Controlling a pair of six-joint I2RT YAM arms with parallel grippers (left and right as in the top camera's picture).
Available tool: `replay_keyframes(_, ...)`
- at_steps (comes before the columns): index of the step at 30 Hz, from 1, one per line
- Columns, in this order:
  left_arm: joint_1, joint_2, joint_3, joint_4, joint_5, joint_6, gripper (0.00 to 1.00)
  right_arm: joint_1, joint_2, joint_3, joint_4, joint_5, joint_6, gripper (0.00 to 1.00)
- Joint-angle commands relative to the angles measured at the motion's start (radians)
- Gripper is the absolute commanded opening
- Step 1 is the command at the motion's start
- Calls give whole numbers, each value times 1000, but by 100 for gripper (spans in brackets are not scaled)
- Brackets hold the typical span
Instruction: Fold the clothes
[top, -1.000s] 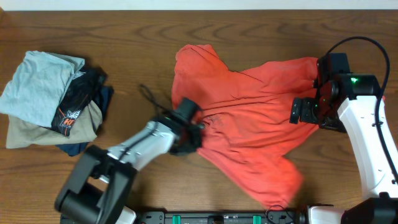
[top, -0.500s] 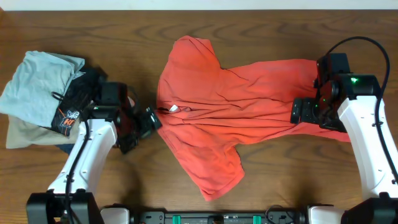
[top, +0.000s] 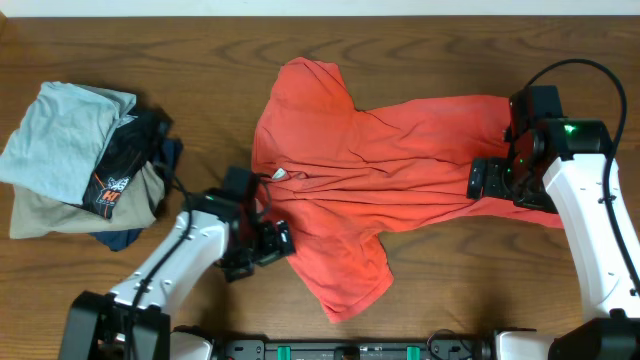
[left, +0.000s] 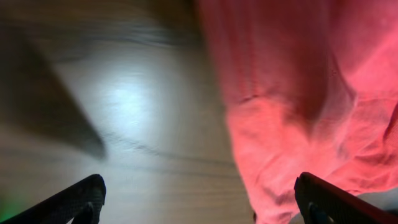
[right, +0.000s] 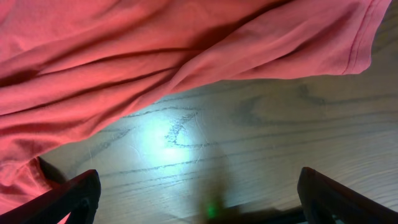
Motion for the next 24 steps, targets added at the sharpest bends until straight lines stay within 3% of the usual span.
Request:
replay_keyframes(1, -72, 5, -35, 60, 3, -102, 98, -8, -8, 11, -6, 14, 8, 99)
replay_keyframes(10, -261, 12, -95, 350, -13, -198, 96, -8, -8, 11, -14, 13, 8, 99)
replay_keyframes(14, -309, 38, -95, 378, -47, -269, 92, -8, -8, 11, -17, 14, 8, 99)
replay_keyframes(24, -383, 129, -95, 383, -47, -302, 75, -8, -8, 11, -21, 14, 8, 99)
